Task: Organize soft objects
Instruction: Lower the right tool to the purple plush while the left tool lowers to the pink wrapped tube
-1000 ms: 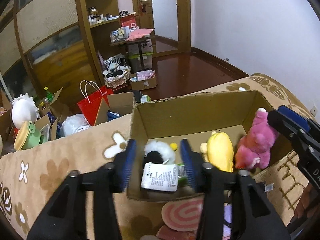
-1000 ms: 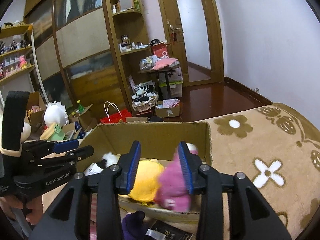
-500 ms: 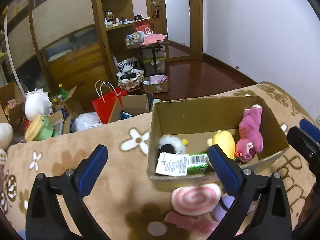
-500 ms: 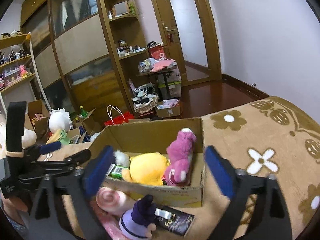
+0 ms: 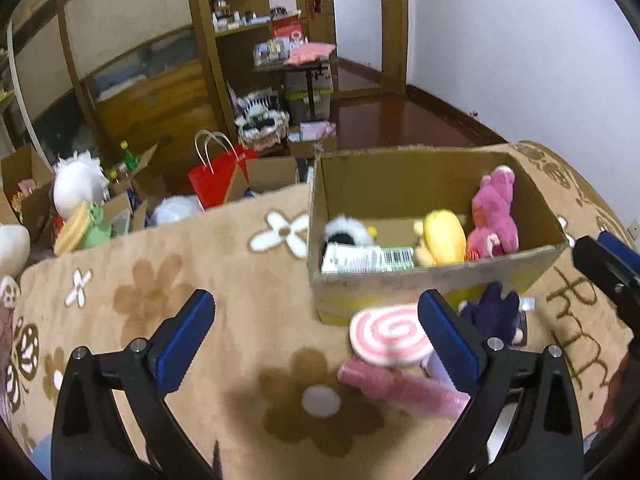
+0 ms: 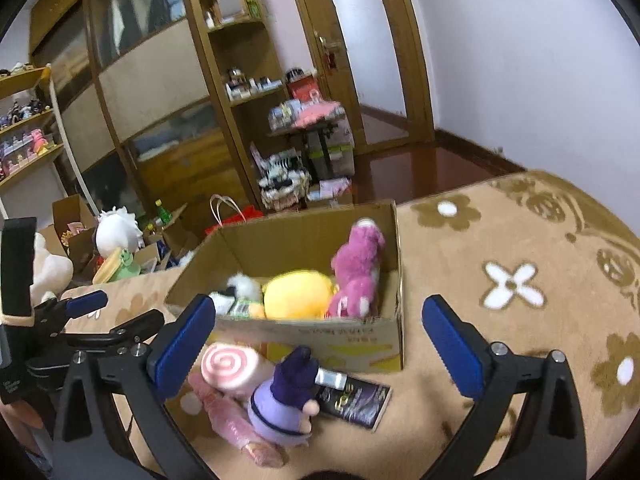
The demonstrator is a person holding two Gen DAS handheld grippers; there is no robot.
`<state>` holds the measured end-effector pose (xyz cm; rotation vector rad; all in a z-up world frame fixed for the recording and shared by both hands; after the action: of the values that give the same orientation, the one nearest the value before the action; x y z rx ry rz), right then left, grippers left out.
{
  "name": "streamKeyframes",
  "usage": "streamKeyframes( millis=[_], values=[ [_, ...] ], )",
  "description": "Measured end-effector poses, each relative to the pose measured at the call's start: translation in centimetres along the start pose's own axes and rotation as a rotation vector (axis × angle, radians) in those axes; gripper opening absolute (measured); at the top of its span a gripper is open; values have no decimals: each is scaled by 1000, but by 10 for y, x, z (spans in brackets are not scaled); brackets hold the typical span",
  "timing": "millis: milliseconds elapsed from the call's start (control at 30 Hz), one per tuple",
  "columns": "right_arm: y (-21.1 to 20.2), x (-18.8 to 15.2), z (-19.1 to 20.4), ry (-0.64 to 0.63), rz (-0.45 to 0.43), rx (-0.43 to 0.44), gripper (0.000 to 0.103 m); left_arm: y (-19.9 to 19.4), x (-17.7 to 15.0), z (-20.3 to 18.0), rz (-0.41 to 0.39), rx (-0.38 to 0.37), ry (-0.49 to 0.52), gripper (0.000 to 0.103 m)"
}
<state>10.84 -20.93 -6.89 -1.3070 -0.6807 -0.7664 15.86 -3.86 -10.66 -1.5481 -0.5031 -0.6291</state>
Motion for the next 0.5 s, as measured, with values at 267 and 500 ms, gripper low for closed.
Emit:
streamKeyframes(
  millis=[267,500],
  values=[
    [12,-26,3,50,84,30,103,11,-22,-4,91,-31,-25,101],
    [24,-36,5,57,115,29,103,26,-40,-4,173,-43,-55,101]
  ],
)
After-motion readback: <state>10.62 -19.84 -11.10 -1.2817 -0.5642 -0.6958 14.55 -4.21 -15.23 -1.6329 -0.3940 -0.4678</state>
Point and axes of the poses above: each gripper's, at about its wrist camera, not at the fingertips, and y roughly the way its jaws point, z to its left, x to its top, the point moved 9 cm from there along y, roughly the way its jaws point, and after that the axes turned 6 degrees about -y, right-handed, at the moved point
